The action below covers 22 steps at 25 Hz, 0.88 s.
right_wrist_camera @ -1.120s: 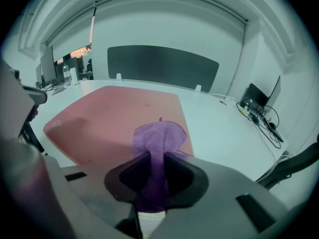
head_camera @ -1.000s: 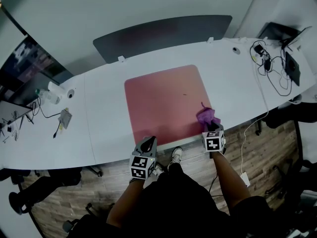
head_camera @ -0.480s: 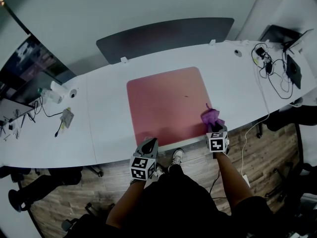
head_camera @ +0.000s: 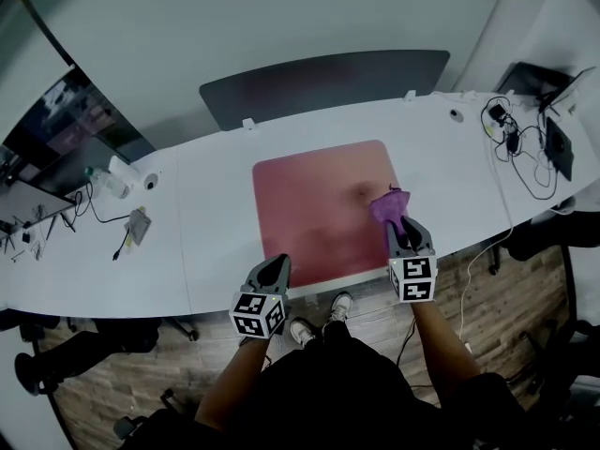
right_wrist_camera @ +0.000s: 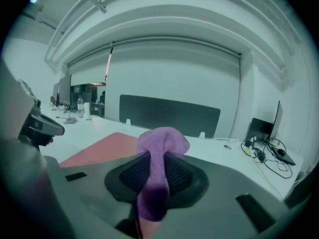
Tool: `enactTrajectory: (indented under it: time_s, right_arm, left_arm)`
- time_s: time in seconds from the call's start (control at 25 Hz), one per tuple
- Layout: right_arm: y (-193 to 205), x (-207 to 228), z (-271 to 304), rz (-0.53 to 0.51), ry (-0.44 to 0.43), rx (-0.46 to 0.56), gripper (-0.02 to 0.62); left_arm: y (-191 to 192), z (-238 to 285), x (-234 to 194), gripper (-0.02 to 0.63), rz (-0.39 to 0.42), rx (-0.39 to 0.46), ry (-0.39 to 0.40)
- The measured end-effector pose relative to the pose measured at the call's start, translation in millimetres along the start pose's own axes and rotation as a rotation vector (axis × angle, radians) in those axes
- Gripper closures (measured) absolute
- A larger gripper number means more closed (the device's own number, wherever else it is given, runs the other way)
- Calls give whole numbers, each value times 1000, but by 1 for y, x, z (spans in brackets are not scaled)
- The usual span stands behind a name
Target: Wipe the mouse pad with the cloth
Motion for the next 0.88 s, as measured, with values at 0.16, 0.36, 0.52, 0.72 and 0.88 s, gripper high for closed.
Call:
enactTrajectory:
  time_s: [0.16,0.36,0.52,0.72,0.88]
  right_arm:
    - [-54,-9,-18,64,-46,134,502]
    - [-105,-19,-44,127,-99,276,502]
    - [-134,-34,-68,99,-158,408,502]
    - [-152,-39,-75,125,-162,470,502]
    - [-157,-44,-72,136,-158,473,505]
  left_arm:
    - [-23,-7,-9,584,36,51,-34]
    - [-43,-23,-16,584,80,93,-38]
    - [-49,-40,-24,584,129,97,-67]
    - [-61,-52,-39,584,84,151,-120]
    - [-69,-53,-41,584,96,157,-121]
Point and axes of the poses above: the fingertips, and each gripper's own axes: z forward along the fingers, x to its right, y out of its underside, the point moved 2 cm from there along -z, backward along the fingers, and after that the axes turned 6 degrees about y, right-handed, at the moved point
